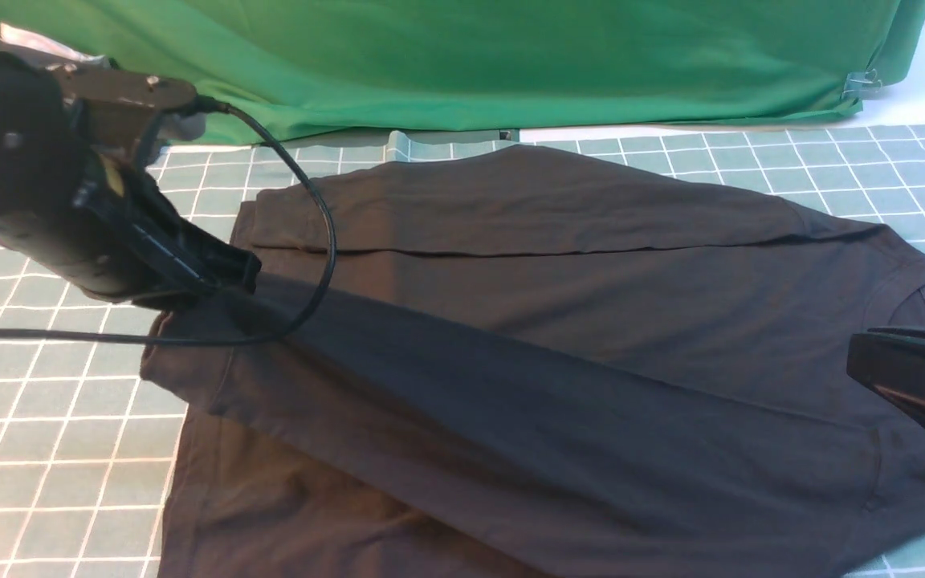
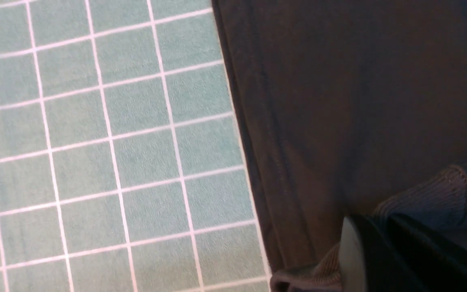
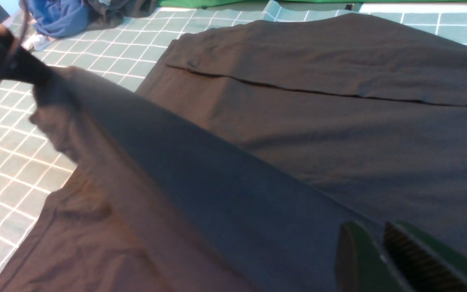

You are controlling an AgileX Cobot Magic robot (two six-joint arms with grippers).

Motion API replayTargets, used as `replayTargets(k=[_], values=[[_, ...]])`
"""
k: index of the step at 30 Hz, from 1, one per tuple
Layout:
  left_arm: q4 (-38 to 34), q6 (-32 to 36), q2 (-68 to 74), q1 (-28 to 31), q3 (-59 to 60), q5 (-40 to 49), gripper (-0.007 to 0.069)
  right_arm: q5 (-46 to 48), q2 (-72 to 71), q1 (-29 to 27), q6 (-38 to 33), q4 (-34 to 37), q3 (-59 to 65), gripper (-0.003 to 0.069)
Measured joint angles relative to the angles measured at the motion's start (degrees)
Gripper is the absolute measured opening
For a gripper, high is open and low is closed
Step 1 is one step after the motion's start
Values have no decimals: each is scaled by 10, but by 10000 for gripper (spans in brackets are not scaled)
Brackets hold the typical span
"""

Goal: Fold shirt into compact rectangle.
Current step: 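Fold the left side of the black T-shirt inward over its body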

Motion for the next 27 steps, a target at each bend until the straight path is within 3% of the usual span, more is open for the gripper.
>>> replayTargets(k=[13, 16, 22, 25, 27], values=[[9, 8, 77, 16, 0, -86, 18, 0, 0, 0, 0, 0, 0, 93], [20, 3, 78, 17, 0, -109, 71, 0, 0, 0, 0, 0, 0, 94], [59, -32, 78, 17, 0, -119, 268, 0, 0, 0, 1, 0, 0, 102], [84, -72, 78, 17, -1, -133, 363, 0, 0, 0, 1, 0, 0, 103], [93, -105, 83, 21, -11, -144, 386, 0, 0, 0, 1, 0, 0, 104]])
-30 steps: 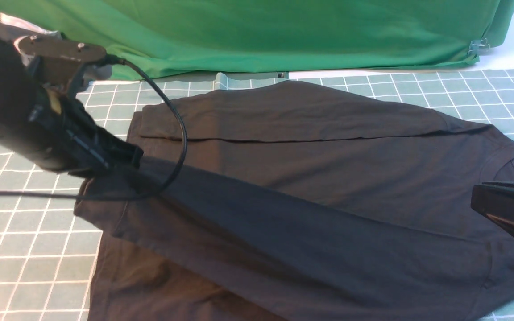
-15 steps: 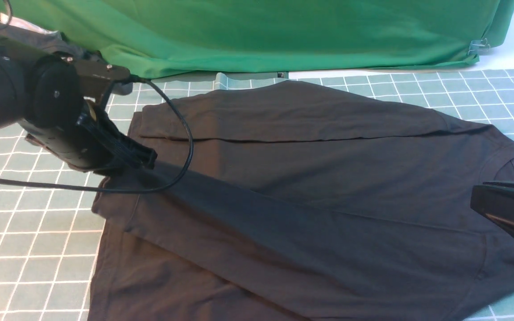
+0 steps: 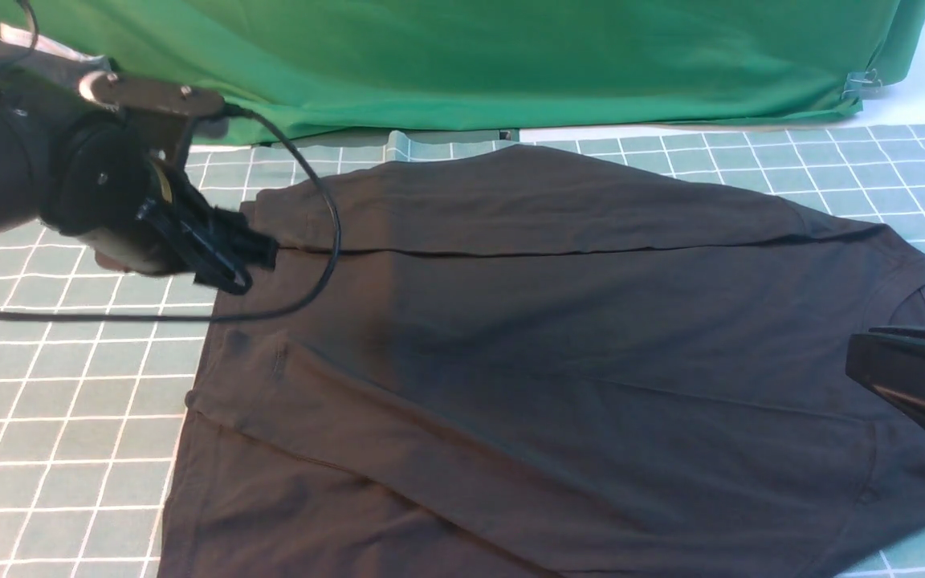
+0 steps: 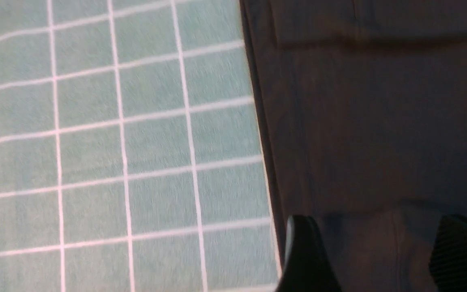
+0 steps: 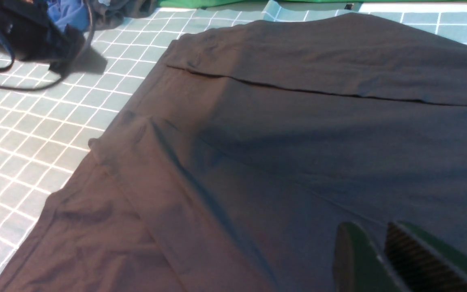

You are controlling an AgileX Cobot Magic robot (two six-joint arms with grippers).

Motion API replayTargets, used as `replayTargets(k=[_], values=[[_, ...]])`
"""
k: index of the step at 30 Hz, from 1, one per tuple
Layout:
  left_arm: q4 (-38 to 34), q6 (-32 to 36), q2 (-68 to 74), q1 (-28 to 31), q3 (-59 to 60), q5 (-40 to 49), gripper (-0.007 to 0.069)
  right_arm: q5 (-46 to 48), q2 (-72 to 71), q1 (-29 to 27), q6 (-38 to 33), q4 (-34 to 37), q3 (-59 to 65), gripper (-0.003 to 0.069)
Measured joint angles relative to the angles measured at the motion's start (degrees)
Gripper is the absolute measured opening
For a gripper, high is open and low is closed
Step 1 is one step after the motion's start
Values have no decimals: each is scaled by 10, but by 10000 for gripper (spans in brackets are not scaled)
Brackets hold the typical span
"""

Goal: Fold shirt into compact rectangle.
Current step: 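Fold the left side of the black T-shirt inward over its body, then grab the top left corner of the dark shirt with the left gripper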

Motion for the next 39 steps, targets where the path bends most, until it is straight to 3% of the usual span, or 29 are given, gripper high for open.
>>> replayTargets(k=[5, 9, 12, 21, 33, 35, 39], values=[[-57, -32, 48, 45, -93, -5, 382, 0, 0, 0, 0, 0, 0, 104], [-146, 36, 123, 72, -179, 18, 364, 0, 0, 0, 0, 0, 0, 104], [-174, 68, 186, 76, -241, 35, 361, 0, 0, 0, 0, 0, 0, 111], [-170, 77, 308, 76, -301, 21, 361, 0, 0, 0, 0, 0, 0, 113], [-184, 95, 350, 76, -303, -17, 351, 0, 0, 0, 0, -1, 0, 128], [-195, 121, 352, 76, -304, -21, 325, 0, 0, 0, 0, -1, 0, 130], [-224, 163, 356, 77, -308, -22, 181, 0, 0, 0, -1, -1, 0, 134]])
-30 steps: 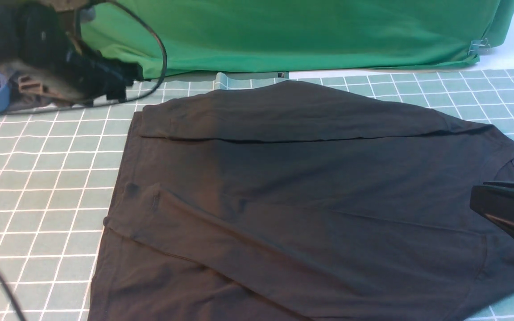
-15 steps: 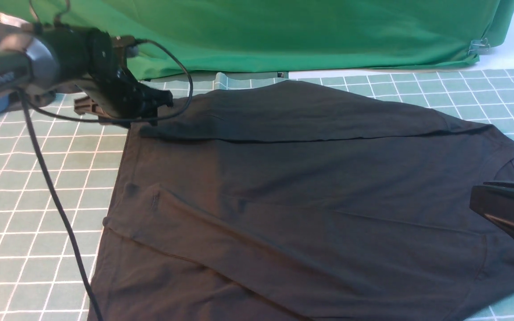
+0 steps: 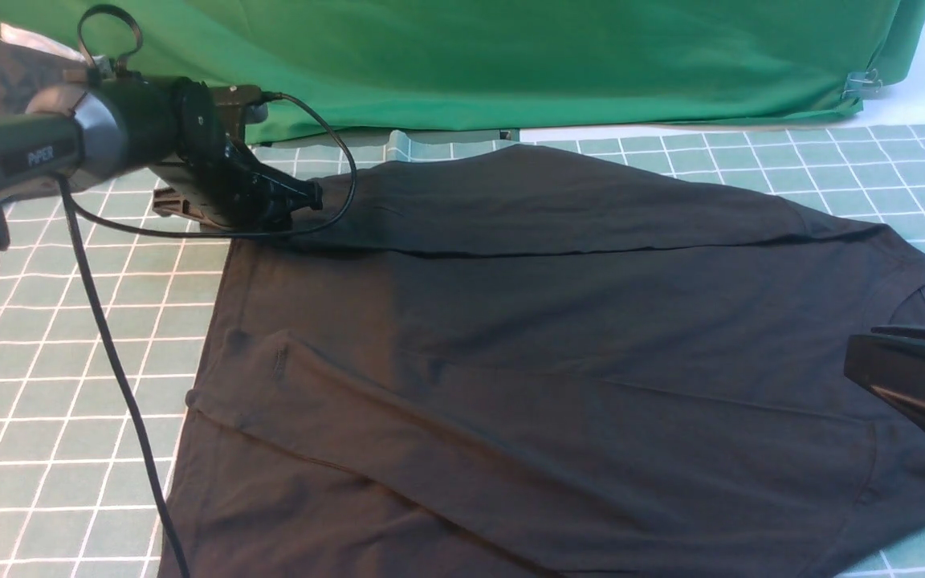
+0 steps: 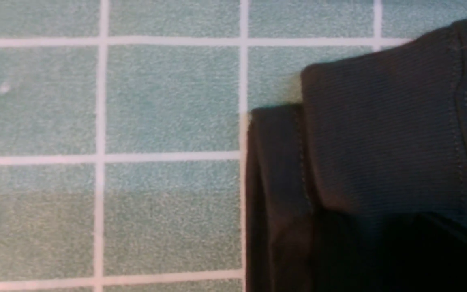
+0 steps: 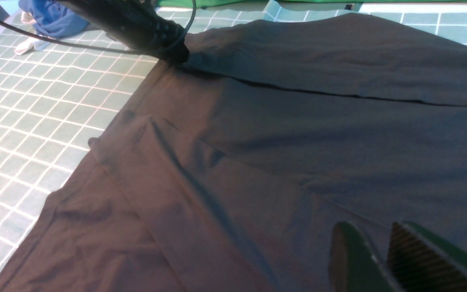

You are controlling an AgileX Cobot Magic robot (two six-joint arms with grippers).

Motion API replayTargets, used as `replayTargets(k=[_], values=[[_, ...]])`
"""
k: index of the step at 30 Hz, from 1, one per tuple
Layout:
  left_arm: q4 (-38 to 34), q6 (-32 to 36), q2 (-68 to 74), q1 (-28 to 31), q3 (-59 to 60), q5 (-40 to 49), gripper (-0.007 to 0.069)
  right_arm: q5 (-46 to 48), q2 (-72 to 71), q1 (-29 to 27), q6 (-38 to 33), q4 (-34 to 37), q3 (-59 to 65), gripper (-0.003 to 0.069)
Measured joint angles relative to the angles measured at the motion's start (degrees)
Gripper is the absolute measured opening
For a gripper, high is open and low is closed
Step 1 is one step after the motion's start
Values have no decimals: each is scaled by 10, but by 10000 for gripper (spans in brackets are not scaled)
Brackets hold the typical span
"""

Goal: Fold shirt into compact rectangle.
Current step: 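Grab the top left corner of the dark shirt with the left gripper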

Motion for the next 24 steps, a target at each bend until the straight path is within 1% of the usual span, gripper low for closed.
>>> replayTargets(k=[2, 4, 9, 16, 24], values=[[-8, 4, 0, 0, 0, 0, 94, 0, 0, 0, 0, 0, 0, 135], [-9, 8, -2, 0, 0, 1, 34, 0, 0, 0, 0, 0, 0, 139], [-9, 9, -19, 0, 0, 11, 19, 0, 0, 0, -4, 0, 0, 145], [18, 10, -36, -1, 0, 20, 20, 0, 0, 0, -10, 0, 0, 150], [21, 10, -36, -1, 0, 27, 22, 0, 0, 0, -11, 0, 0, 156]])
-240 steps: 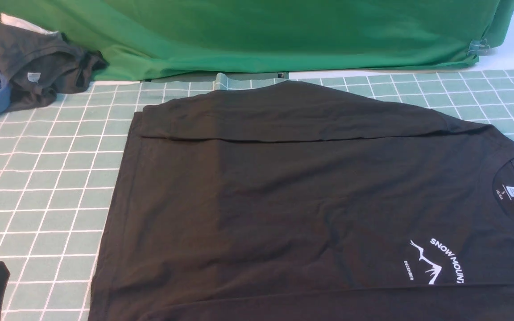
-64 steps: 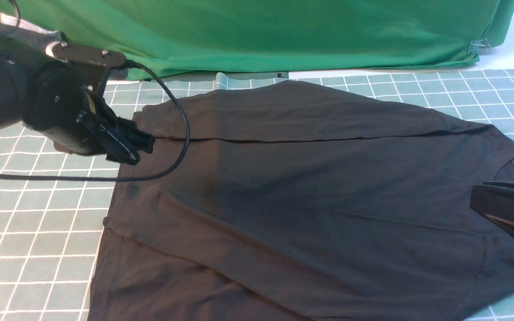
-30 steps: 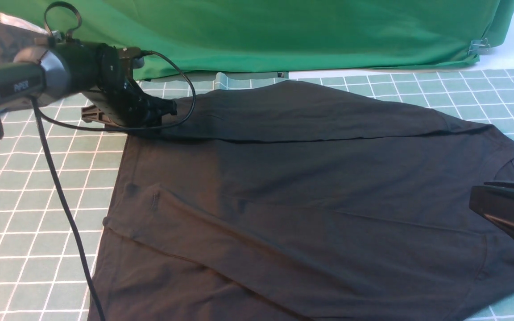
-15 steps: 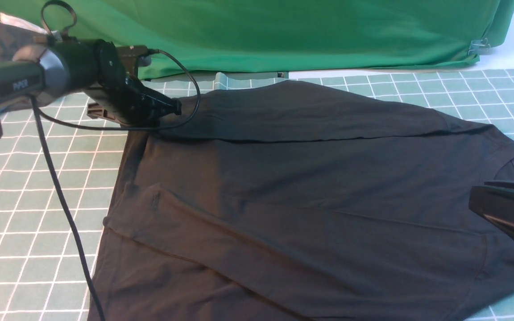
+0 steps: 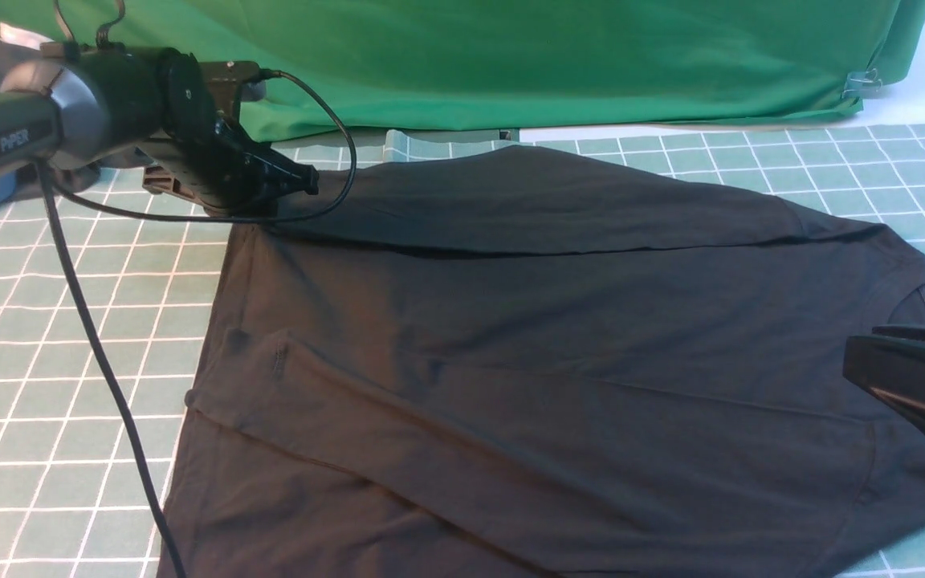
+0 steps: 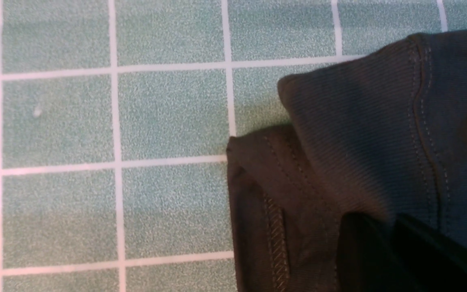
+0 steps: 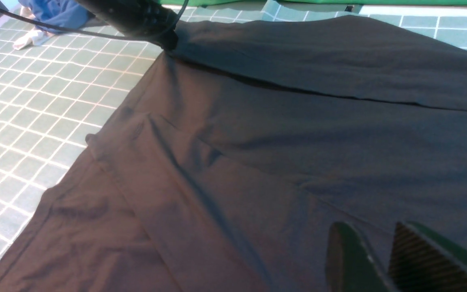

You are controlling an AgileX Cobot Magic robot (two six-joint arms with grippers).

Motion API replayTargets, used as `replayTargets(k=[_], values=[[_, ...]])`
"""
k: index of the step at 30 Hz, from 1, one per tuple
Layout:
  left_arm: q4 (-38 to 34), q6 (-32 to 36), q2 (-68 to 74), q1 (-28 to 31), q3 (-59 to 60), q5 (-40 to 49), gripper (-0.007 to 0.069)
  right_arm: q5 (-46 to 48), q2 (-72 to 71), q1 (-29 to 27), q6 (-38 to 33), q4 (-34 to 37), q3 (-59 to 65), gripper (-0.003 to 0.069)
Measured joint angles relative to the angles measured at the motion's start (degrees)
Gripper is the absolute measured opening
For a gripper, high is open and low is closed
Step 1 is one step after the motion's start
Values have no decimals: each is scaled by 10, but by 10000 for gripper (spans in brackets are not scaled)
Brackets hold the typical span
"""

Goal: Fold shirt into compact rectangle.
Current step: 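Grab the top left corner of the dark shirt with the left gripper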

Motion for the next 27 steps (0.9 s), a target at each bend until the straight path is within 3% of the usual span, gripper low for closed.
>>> replayTargets(k=[15, 27], values=[[0, 7, 0, 0, 0, 7, 32, 0, 0, 0, -1, 0, 0, 155], [1, 13, 9, 0, 0, -4, 299, 0, 0, 0, -1, 0, 0, 159]])
